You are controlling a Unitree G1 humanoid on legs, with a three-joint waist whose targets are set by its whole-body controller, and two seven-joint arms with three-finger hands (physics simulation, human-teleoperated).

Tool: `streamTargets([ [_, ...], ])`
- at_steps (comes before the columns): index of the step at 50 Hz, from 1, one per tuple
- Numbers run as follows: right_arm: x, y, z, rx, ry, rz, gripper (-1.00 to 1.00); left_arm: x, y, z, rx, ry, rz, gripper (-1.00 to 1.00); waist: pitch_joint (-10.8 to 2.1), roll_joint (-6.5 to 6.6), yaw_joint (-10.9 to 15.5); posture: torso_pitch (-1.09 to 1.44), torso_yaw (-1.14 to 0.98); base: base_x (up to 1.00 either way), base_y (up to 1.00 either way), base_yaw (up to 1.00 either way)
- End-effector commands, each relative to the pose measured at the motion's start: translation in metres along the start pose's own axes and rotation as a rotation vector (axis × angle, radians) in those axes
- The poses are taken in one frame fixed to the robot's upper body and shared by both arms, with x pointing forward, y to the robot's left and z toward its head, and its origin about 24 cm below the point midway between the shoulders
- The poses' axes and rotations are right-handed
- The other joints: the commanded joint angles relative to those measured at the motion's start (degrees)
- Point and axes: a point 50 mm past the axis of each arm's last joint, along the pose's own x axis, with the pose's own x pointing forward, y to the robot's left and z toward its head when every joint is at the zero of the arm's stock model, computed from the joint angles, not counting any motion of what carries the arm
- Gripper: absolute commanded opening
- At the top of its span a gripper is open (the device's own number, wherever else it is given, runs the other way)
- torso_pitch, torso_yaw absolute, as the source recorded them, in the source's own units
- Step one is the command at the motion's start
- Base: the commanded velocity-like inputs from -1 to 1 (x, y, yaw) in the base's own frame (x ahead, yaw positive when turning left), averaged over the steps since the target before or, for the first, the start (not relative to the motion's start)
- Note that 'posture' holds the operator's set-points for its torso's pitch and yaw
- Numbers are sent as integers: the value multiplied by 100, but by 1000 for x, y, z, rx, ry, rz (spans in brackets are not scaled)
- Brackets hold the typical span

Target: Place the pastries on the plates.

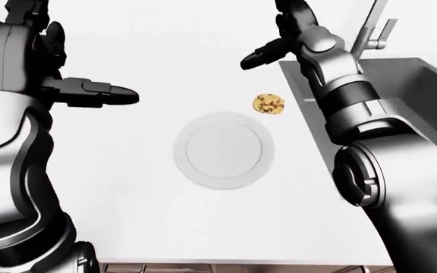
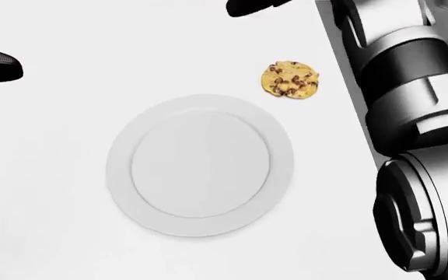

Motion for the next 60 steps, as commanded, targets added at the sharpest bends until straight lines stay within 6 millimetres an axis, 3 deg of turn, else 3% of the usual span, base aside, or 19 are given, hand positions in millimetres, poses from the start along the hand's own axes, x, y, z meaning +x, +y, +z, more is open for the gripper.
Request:
streamTargets([
  [1,-1,-9,22,-22,-85,-48,100,-2,4,13,3,-65,30,100,-187,23,-11,0,0,0,0,0],
  [11,-1,-5,-13,-209,82,-43,100,-2,4,12,5,-59,30,100,-171,13,-2,0,0,0,0,0],
  [27,-4,5,-51,-294,217,-56,100,1,3,13,20,-52,16,100,-167,29,5,0,0,0,0,0],
  [36,-4,4,-50,-261,206,-144,100,-4,3,12,32,-74,-3,100,-124,41,9,3,0,0,0,0],
  [60,-2,1,-35,-260,207,-187,100,-4,3,16,43,-78,-8,100,410,21,13,20,0,0,0,0],
])
